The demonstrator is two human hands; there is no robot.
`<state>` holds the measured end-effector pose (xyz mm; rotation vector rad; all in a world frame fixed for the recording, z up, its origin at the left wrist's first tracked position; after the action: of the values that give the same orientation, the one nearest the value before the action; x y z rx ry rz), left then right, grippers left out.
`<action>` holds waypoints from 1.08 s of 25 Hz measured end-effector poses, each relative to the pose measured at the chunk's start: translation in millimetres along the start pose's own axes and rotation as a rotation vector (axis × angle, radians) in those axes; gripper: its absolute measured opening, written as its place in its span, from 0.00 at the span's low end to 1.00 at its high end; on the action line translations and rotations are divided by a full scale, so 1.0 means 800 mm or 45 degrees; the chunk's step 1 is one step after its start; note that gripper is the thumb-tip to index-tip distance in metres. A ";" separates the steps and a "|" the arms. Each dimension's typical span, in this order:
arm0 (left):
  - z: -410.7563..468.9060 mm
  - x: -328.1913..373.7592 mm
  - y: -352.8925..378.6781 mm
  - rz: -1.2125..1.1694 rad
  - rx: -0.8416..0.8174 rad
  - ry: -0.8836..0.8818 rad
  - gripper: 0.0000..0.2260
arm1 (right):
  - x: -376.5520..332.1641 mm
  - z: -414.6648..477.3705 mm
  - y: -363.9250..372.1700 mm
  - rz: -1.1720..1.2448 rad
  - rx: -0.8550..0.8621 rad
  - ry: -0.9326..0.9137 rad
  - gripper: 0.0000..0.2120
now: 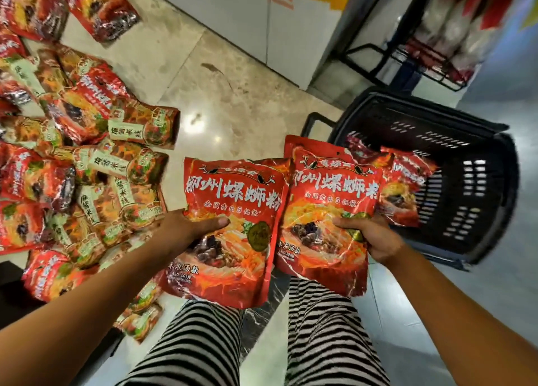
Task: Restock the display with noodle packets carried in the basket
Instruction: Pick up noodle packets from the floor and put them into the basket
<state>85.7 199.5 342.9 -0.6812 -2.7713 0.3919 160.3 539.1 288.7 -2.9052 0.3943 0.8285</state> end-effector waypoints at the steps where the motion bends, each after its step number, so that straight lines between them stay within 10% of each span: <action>1: -0.003 0.009 0.026 -0.004 -0.025 0.013 0.17 | -0.004 0.001 -0.029 0.023 -0.003 -0.010 0.16; 5: -0.019 0.056 0.145 -0.055 -0.130 0.019 0.14 | -0.012 0.018 -0.162 0.073 0.068 -0.019 0.12; 8: -0.021 0.097 0.244 -0.042 -0.220 0.041 0.33 | -0.009 0.039 -0.269 0.085 0.199 0.024 0.14; 13: 0.000 0.175 0.394 0.041 -0.331 0.072 0.20 | 0.000 0.091 -0.391 0.063 0.191 0.116 0.24; 20: 0.097 0.234 0.462 0.097 -0.110 0.030 0.19 | 0.001 0.215 -0.410 0.001 -0.026 0.091 0.19; 25: 0.183 0.228 0.479 0.111 -0.048 -0.048 0.28 | 0.032 0.300 -0.403 -0.100 -0.135 0.238 0.45; 27: 0.204 0.225 0.491 0.063 0.041 -0.020 0.22 | 0.049 0.314 -0.403 -0.168 0.094 0.192 0.34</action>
<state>42.6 589.9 99.1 -0.7433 -2.7611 0.4535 153.4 881.2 61.5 -2.8960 0.2361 0.5665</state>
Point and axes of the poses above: each hand's wrist, its own z-axis towards the middle knuckle, its own y-axis out of the palm, x = y × z, the point moved 4 cm from there along z, towards the middle knuckle, and after that the axes turned 12 degrees about -y, right-handed, at the moved point
